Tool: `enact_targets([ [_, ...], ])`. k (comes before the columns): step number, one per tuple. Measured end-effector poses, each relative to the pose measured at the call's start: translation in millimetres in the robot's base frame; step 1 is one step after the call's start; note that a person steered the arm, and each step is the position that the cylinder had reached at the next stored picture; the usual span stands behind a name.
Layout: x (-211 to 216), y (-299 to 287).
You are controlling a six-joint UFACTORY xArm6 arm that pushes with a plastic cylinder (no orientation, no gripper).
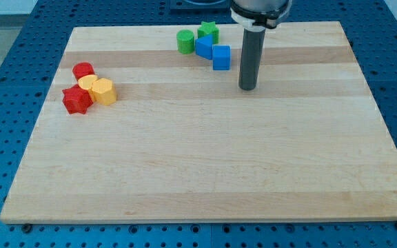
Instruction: Move the red star into the yellow hexagon
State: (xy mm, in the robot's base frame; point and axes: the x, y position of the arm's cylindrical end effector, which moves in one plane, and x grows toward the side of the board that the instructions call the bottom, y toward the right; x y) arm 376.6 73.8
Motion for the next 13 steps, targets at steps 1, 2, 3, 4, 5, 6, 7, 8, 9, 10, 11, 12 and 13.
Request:
enact_targets([
  [1,0,0],
  [2,0,-2],
  [3,1,-2],
  [4,14,-38],
  [5,41,-103],
  [6,65,-181],
  [7,77,-202],
  [8,80,-226],
  [9,80,-281],
  [10,80,-283],
  [11,80,-323],
  [12,77,-341],
  [13,57,-350],
])
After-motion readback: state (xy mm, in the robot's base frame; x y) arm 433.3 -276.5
